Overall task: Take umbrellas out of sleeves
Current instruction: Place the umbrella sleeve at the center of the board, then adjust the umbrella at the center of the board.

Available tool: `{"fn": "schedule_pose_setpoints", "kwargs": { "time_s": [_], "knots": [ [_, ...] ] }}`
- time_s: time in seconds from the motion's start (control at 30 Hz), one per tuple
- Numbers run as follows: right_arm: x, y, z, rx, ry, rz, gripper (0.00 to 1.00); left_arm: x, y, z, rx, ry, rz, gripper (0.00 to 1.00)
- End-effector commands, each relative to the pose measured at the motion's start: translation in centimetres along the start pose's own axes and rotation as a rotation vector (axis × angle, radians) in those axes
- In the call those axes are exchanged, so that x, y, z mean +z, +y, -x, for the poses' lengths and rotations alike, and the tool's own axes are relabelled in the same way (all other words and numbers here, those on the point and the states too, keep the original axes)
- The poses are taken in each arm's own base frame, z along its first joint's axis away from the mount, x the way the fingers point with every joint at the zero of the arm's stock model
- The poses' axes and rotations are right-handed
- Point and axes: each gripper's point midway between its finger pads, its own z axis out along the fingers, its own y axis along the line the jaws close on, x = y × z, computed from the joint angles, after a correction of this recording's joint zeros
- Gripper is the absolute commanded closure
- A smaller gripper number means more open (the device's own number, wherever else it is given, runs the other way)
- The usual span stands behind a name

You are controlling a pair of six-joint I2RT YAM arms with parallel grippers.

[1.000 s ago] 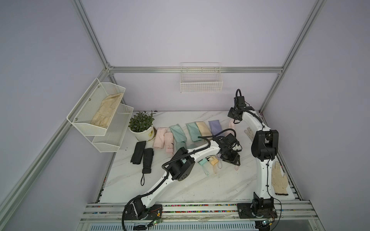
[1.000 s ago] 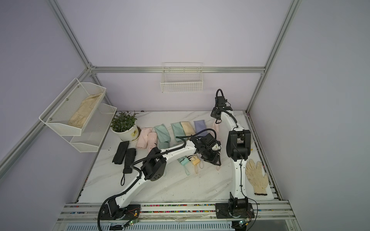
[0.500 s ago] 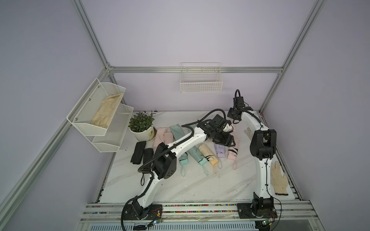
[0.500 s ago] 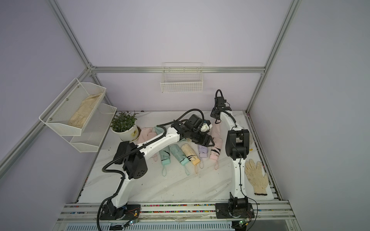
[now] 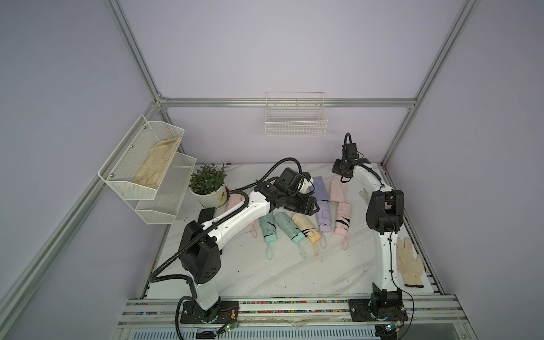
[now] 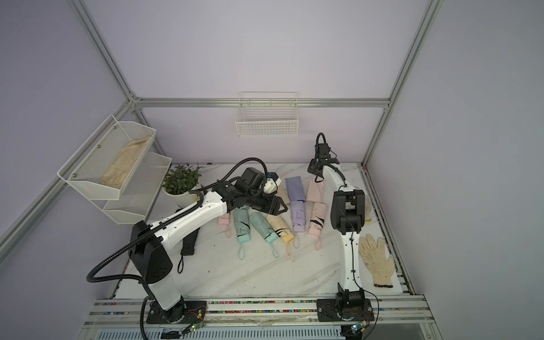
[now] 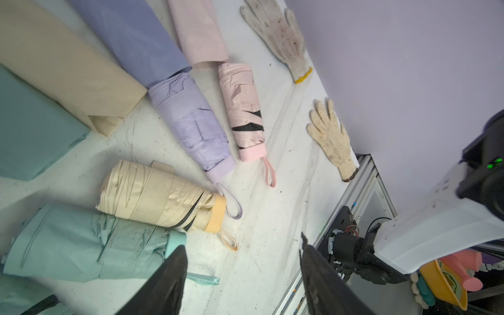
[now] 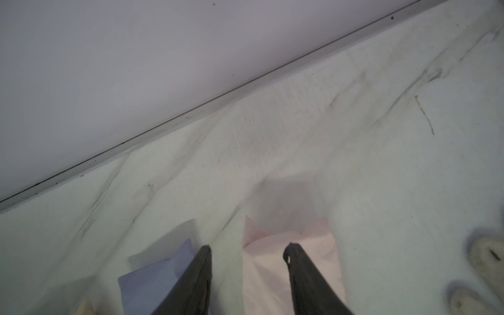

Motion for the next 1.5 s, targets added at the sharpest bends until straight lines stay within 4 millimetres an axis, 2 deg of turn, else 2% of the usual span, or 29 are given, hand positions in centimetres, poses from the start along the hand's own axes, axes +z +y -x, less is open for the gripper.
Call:
{"fn": "schedule_pose_setpoints", "kwargs": {
  "time_s": [0.0,0.1,0.17,0.2,0.47,0.63,0.67,0.73,0.87,0.93,1.03,1.17,1.23,1.33,1.47],
  "knots": [
    [-3.6,1.4,2.7,0.021,-0.079,0.074,0.52,-2.3,-0.8,0.9,0.014,-0.096,-0.016,0.34],
    [-5.6,1.2,2.6,0.040,-0.099,0.091,0.52,-2.7,-0.6,0.5,0.011,-0.115,-0.022,0.34],
    [-6.9,0.7,1.8,0.042,-0.093,0.082,0.53,-3.0,-0.7,0.4,0.010,-0.126,-0.028,0.34],
    [-7.6,0.7,2.1,0.044,-0.118,0.089,0.53,-3.0,-0.7,0.4,0.010,-0.131,-0.030,0.34],
    [-14.5,-0.2,0.9,0.030,-0.183,0.123,0.53,-4.6,-0.8,0.1,0.025,-0.208,-0.054,0.34],
    [-19.6,1.0,-0.1,-0.015,-0.242,0.219,0.50,-6.1,0.5,-0.5,0.019,-0.288,-0.031,0.34],
    [-20.7,1.3,-0.5,-0.025,-0.251,0.244,0.48,-7.6,0.4,-0.4,0.022,-0.334,-0.039,0.32],
    [-22.5,2.0,-1.6,-0.045,-0.258,0.288,0.46,-8.5,1.0,-0.7,0.011,-0.369,-0.036,0.26],
    [-24.4,2.6,-5.1,-0.093,-0.216,0.314,0.42,-9.7,2.7,-1.8,-0.025,-0.408,-0.011,0.18],
    [-24.2,2.5,-7.5,-0.099,-0.154,0.319,0.41,-10.1,3.3,-2.4,-0.043,-0.413,0.002,0.15],
    [-22.5,2.4,-12.5,-0.095,-0.010,0.332,0.42,-10.1,4.4,-3.7,-0.068,-0.397,0.025,0.08],
    [-21.3,4.7,-20.3,-0.163,0.149,0.397,0.42,-8.5,5.4,-5.6,-0.116,-0.343,0.016,0.10],
    [-21.3,5.5,-22.9,-0.182,0.194,0.423,0.43,-7.5,5.6,-6.5,-0.142,-0.306,-0.004,0.11],
    [-21.6,6.6,-26.1,-0.195,0.243,0.461,0.43,-6.3,6.2,-7.3,-0.165,-0.268,0.005,0.11],
    [-22.7,7.0,-28.7,-0.216,0.271,0.487,0.44,-4.8,6.6,-7.7,-0.188,-0.252,-0.024,0.12]
  ]
}}
